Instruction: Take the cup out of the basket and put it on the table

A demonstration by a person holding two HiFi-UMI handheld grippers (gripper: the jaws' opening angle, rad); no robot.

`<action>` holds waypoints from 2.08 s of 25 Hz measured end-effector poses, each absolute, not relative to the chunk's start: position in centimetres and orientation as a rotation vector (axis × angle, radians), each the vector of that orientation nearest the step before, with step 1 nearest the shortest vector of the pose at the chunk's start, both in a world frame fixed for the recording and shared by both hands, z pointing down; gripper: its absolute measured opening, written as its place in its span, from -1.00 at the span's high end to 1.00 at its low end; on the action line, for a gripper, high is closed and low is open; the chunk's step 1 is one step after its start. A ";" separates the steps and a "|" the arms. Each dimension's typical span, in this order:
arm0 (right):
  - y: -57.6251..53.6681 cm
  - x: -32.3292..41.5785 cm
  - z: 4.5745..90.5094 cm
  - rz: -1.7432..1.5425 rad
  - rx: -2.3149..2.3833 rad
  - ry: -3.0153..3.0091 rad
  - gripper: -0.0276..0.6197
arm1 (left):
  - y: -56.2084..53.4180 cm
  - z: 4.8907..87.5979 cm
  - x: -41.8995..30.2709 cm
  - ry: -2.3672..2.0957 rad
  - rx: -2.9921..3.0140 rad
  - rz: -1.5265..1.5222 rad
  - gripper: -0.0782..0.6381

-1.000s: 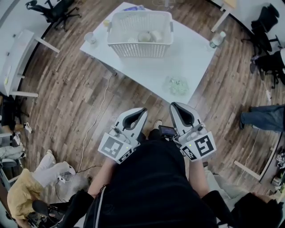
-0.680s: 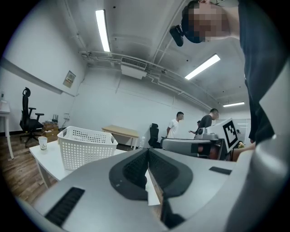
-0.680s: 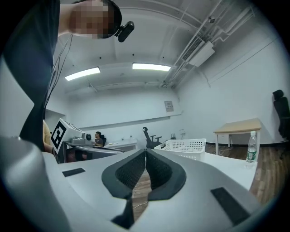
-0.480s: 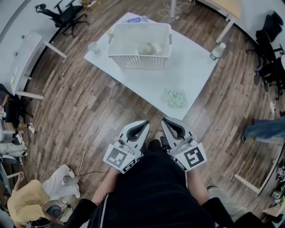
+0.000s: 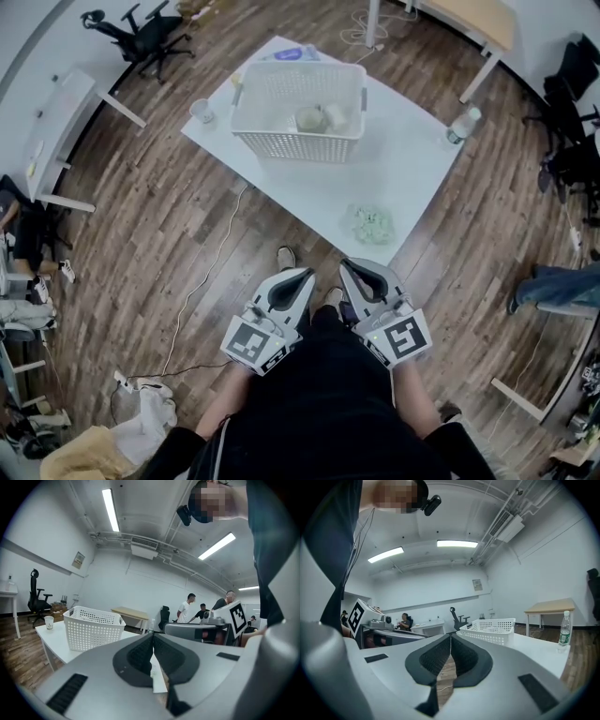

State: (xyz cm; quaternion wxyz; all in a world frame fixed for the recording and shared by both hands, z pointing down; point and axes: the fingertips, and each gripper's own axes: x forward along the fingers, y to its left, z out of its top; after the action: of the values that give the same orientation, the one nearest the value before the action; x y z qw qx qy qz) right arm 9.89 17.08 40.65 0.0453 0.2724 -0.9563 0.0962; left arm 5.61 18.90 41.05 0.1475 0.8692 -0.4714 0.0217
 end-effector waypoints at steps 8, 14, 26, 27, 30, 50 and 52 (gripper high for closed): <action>14.0 7.9 40.6 0.285 0.885 -2.900 0.83 | 15.2 41.1 3.5 -1.300 2.545 0.036 0.76; 10.1 4.2 39.9 0.260 0.925 -2.896 0.83 | 11.1 40.8 0.1 -1.255 2.578 0.025 0.76; 2.6 -3.2 39.3 0.227 1.026 -2.840 0.83 | 3.1 39.7 -8.4 -1.193 2.648 0.026 0.76; 2.2 -3.6 39.2 0.224 1.036 -2.834 0.83 | 2.6 39.9 -9.0 -1.191 2.652 0.034 0.76; 1.2 -4.5 39.4 0.216 1.061 -2.806 0.83 | 1.4 40.2 -10.5 -1.177 2.660 0.048 0.76; -6.5 -5.2 41.0 0.145 0.986 -2.631 0.82 | -2.3 41.1 -12.1 -1.133 2.659 0.073 0.76; -7.8 -5.4 41.2 0.104 0.938 -2.617 0.82 | -2.3 41.3 -11.9 -1.136 2.651 0.082 0.76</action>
State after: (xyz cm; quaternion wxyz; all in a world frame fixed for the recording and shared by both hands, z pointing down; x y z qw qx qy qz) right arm -5.41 -7.84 41.21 0.1787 0.3318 -0.9255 0.0368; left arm -11.91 -2.35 41.29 0.1278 0.9113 -0.3905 0.0282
